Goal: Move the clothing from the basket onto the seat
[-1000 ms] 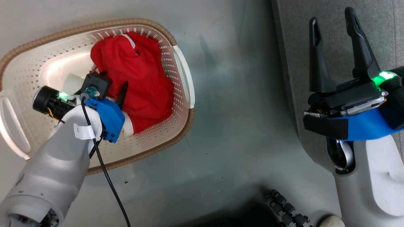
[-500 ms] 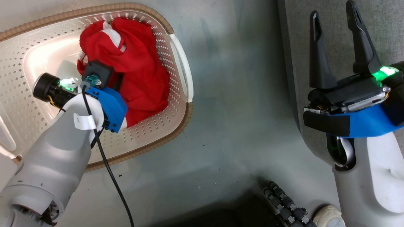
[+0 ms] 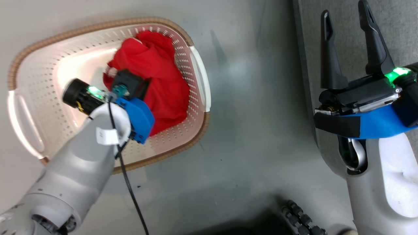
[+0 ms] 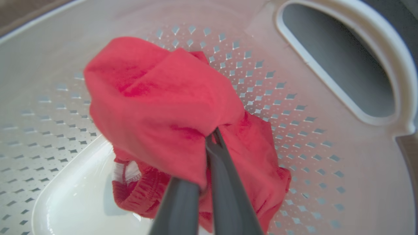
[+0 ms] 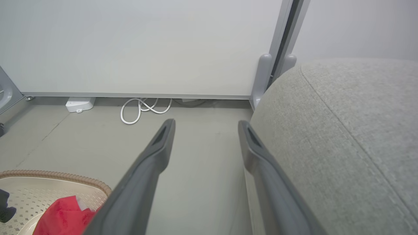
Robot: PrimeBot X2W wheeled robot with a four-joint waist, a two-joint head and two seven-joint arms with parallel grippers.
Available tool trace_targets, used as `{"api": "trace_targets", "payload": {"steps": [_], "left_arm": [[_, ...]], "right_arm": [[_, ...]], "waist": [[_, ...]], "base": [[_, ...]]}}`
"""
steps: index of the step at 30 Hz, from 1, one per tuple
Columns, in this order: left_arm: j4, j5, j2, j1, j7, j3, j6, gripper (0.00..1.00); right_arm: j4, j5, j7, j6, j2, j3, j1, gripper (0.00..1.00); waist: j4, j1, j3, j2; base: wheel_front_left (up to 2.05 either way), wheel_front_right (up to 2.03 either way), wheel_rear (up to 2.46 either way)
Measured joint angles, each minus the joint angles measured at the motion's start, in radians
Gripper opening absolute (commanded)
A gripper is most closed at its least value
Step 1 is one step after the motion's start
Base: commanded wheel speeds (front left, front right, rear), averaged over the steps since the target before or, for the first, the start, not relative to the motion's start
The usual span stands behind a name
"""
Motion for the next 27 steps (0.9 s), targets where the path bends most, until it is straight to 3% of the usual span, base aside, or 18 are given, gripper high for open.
{"api": "trace_targets", "payload": {"steps": [8, 27], "left_arm": [[-0.137, 0.021, -0.016, 0.041, -0.002, 0.04, 0.0, 0.0], [-0.457, 0.246, -0.051, 0.279, -0.002, 0.367, 0.0, 0.0]], "right_arm": [[0.017, -0.033, 0.0, 0.0, 0.0, -0.014, 0.024, 1.0], [0.079, -0.038, 0.0, 0.0, -0.038, -0.039, 0.162, 1.0]], "waist": [[0.057, 0.0, -0.1, -0.0001], [0.177, 0.0, -0.417, 0.0]], "base": [[0.0, 0.0, 0.0], [0.0, 0.0, 0.0]]}}
